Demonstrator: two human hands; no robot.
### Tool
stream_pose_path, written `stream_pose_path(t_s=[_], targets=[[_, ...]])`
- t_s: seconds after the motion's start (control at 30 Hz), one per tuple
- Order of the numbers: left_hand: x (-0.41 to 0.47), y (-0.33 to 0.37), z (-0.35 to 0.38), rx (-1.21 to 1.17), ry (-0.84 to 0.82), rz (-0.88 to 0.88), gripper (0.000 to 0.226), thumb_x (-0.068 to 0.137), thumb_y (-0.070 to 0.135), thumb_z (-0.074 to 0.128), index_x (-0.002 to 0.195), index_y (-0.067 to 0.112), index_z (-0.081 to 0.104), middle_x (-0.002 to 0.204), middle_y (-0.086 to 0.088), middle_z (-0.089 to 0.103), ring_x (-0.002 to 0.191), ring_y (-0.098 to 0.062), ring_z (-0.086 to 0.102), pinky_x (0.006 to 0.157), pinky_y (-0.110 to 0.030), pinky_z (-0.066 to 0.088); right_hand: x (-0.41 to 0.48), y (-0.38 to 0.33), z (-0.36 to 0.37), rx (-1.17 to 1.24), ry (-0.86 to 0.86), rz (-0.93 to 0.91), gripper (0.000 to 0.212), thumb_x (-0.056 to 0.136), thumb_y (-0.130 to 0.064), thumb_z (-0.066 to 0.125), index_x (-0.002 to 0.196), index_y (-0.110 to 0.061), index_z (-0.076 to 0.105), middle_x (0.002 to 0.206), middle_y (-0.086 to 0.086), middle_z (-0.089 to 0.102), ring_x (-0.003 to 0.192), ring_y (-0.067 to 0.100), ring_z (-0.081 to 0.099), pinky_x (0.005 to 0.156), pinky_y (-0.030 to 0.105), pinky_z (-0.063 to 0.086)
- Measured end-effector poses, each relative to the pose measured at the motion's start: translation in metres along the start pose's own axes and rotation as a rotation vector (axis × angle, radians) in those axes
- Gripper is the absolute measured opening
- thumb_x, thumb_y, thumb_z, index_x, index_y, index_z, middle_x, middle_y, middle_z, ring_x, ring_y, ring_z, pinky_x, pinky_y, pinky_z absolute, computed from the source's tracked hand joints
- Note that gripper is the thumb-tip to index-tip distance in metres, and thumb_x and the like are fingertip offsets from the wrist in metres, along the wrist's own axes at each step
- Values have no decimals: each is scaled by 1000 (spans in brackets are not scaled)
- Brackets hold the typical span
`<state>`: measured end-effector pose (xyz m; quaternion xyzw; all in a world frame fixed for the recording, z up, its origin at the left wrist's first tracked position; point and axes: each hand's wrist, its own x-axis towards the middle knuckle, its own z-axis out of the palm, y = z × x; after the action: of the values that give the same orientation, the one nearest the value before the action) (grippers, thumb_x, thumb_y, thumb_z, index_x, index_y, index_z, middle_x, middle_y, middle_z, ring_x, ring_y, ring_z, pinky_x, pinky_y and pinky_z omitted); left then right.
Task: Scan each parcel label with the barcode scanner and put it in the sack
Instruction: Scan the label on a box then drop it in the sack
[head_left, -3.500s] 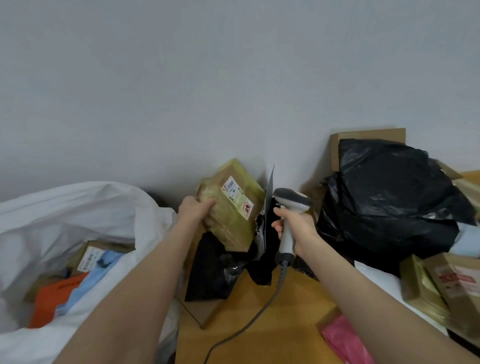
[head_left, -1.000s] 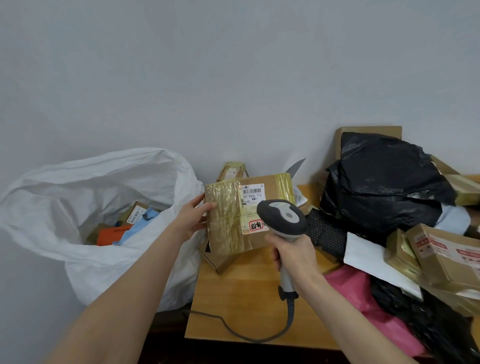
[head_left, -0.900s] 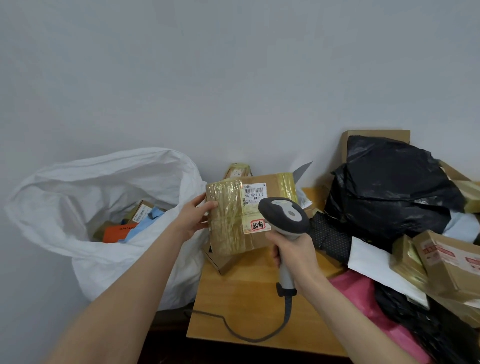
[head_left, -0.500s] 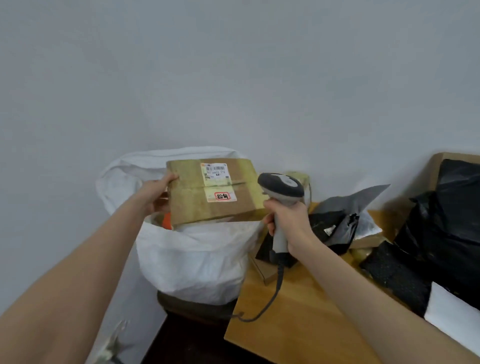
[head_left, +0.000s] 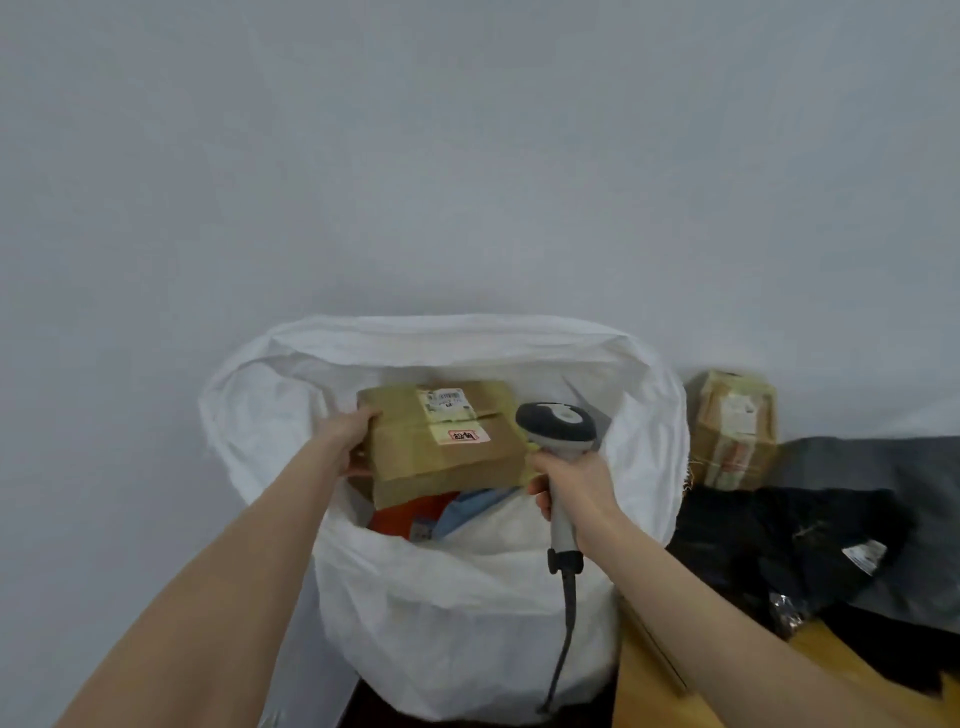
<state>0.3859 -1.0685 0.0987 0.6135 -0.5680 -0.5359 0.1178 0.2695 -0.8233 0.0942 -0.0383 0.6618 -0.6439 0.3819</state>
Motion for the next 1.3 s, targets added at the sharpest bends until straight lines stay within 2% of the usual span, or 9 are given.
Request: stream_pose_path(t_s=[0.07, 0.13, 0.23, 0.33, 0.5, 0.77, 1.13, 1.23, 1.3], targets=[[34, 9, 8, 92, 36, 132, 52, 97, 34, 54, 134, 0, 43, 126, -22, 56, 102, -34, 59, 81, -45, 53, 21, 4, 14, -4, 49, 17, 19, 83, -2, 64, 66, -4, 58, 50, 11, 56, 40, 18, 45, 45, 25, 38], [50, 10, 18, 537, 65, 328, 66, 95, 36, 56, 147, 5, 29, 143, -22, 42, 125, -36, 47, 101, -43, 43, 38, 9, 22, -18, 101, 36, 18, 83, -1, 63, 66, -3, 57, 48, 10, 56, 37, 17, 45, 41, 24, 37], [47, -10, 42, 1127, -195, 617, 83, 83, 53, 65, 151, 26, 25, 153, -9, 30, 138, -29, 32, 109, -40, 32, 52, 14, 30, -26, 110, 75, 13, 84, -2, 62, 72, 1, 60, 50, 11, 58, 35, 15, 45, 40, 24, 37], [53, -40, 71, 1365, -372, 619, 78, 87, 49, 61, 151, 37, 19, 160, -3, 15, 139, -28, 32, 107, -41, 37, 61, 14, 37, -27, 103, 83, 11, 84, -3, 62, 74, 1, 61, 53, 12, 59, 36, 15, 45, 41, 25, 38], [79, -47, 90, 1316, -167, 711, 49, 99, 21, 43, 145, 36, 35, 150, -6, 35, 126, -28, 48, 98, -39, 44, 72, 10, 34, 9, 118, 100, 13, 87, -4, 61, 75, 0, 60, 54, 12, 57, 35, 13, 43, 39, 23, 37], [62, -23, 107, 1420, -146, 679, 38, 96, 27, 46, 133, 20, 48, 129, -7, 53, 113, -26, 55, 86, -37, 47, 50, 10, -2, 56, 125, 108, 9, 88, -8, 65, 82, -3, 61, 56, 11, 59, 39, 13, 46, 41, 24, 39], [-107, -8, 209, 1003, 114, 1339, 40, 89, 43, 41, 59, 18, 50, 52, 2, 54, 46, -18, 51, 44, -25, 40, -10, 2, -126, 93, 179, 34, 7, 85, -6, 66, 83, -1, 63, 52, 10, 57, 42, 18, 48, 44, 29, 40], [-157, 1, 250, 849, 105, 1579, 37, 84, 38, 42, 51, 22, 47, 41, 5, 46, 35, -9, 38, 41, -12, 15, -22, -2, -184, 116, 240, 27, 12, 86, -8, 66, 76, -3, 62, 53, 9, 57, 45, 18, 49, 46, 30, 42], [-187, 8, 284, 800, 41, 1652, 35, 86, 35, 45, 55, 21, 52, 45, 5, 50, 38, -11, 46, 42, -14, 20, -24, -6, -222, 131, 303, 35, 14, 87, -10, 66, 75, -3, 62, 52, 8, 57, 46, 17, 50, 46, 29, 42]])
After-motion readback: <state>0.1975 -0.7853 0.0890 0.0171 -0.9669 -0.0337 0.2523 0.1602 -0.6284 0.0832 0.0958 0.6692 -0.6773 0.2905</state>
